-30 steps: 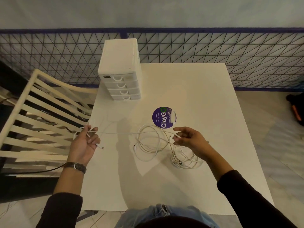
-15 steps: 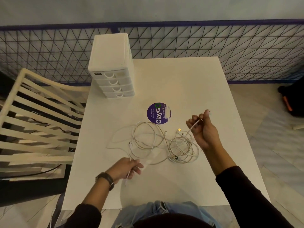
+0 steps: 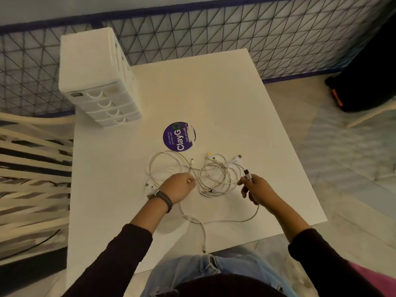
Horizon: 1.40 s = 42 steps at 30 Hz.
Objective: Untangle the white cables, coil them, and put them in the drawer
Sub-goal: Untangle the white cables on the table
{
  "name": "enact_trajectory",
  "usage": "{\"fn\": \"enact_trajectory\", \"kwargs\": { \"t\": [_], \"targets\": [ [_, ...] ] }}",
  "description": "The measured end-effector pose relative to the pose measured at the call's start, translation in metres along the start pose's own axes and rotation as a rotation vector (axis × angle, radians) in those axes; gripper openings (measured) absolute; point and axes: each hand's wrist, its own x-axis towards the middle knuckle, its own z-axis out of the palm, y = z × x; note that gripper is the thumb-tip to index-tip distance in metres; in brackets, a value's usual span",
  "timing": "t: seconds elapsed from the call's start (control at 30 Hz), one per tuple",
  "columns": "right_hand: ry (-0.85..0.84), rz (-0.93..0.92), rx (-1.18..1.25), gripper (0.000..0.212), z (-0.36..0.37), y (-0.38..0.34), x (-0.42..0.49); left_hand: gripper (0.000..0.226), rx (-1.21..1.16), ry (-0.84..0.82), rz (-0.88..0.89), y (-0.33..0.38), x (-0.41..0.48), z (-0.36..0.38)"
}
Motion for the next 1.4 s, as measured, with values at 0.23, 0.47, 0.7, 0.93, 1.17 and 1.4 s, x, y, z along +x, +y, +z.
{"fn": "enact_trajectory", "kwargs": {
  "t": [0.23,0.47,0.7,0.93,1.17,1.4],
  "targets": [
    [0.059,-0.009,0.136,0.036,0.001,0.013,-0.01,0.027,-0.038,0.224,-0.088,0.032,0.087,0.034],
    [0.052,-0.029,0.166,0.039,0.004,0.01,-0.006,0.028,-0.057,0.302,-0.251,0.027,0.112,0.054],
    [0.072,-0.08,0.277,0.041,-0.001,-0.007,-0.006,0.013,-0.846,0.566,0.03,0.046,0.039,0.001],
    [0.012,-0.337,0.357,0.042,0.006,-0.083,-0.024,0.026,-1.052,0.534,0.282,0.07,-0.043,-0.054],
    [-0.215,-0.539,0.354,0.027,0.057,-0.158,-0.041,0.026,-0.997,0.481,0.257,0.062,-0.052,-0.061],
    [-0.36,-0.564,0.64,0.037,0.049,-0.216,-0.03,0.031,-0.909,0.364,0.29,0.031,-0.043,-0.053]
  ]
}}
